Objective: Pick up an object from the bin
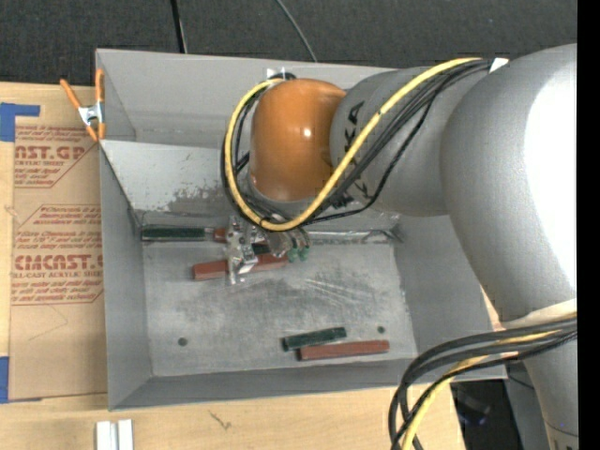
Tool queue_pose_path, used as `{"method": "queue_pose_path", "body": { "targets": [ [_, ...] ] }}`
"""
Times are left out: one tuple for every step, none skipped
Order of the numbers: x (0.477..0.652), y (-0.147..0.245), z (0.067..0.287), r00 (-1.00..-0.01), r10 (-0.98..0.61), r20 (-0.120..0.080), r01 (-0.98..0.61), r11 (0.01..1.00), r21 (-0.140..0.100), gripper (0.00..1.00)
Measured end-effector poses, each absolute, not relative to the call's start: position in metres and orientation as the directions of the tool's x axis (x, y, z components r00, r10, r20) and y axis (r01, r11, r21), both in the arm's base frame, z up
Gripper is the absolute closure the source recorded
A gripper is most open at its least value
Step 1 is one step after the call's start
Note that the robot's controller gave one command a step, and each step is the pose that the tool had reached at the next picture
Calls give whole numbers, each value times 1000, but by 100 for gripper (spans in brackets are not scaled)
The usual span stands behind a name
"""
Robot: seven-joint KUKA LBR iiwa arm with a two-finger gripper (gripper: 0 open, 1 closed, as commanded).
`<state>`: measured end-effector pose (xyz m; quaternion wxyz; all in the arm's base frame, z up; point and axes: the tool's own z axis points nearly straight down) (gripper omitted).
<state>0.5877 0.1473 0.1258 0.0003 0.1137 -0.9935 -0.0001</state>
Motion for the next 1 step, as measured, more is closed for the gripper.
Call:
{"method": "queue_pose_path", "body": {
  "targets": [
    [585, 158, 238, -983, -184, -3, -184, 983, 1, 100]
  ]
}}
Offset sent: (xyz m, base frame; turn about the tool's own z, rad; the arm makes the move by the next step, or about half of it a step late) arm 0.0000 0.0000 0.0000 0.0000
